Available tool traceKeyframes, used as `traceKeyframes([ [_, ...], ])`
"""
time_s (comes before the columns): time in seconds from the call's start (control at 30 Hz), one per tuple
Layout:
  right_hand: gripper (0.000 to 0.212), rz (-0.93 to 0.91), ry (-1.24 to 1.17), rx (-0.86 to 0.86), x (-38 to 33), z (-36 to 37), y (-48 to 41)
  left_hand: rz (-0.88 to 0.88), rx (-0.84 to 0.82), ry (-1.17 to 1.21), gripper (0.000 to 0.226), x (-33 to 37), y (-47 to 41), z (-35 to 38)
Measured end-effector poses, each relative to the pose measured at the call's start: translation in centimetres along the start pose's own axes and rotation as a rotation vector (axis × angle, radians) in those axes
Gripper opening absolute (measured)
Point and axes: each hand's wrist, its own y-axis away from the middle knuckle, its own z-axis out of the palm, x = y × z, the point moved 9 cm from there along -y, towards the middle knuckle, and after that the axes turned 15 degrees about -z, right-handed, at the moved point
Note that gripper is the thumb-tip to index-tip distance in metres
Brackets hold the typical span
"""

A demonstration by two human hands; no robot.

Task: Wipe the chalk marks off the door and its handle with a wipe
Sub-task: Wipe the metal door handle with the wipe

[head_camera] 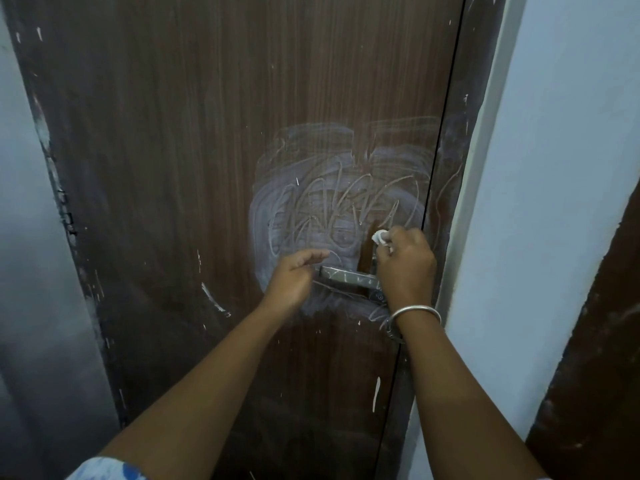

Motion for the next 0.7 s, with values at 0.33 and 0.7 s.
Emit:
traceKeyframes([
  [0.33, 0.009, -0.008, 0.008, 0.004, 0.5, -0.2, 0.1, 0.079, 0.094, -0.147, 0.037, -1.0, 1.0, -0.3],
  [0.7, 0.007, 0.168, -0.110, 0.099, 2.9, -0.9, 1.0, 0.191, 0.144, -0.385, 0.038, -0.3, 1.8, -0.2],
])
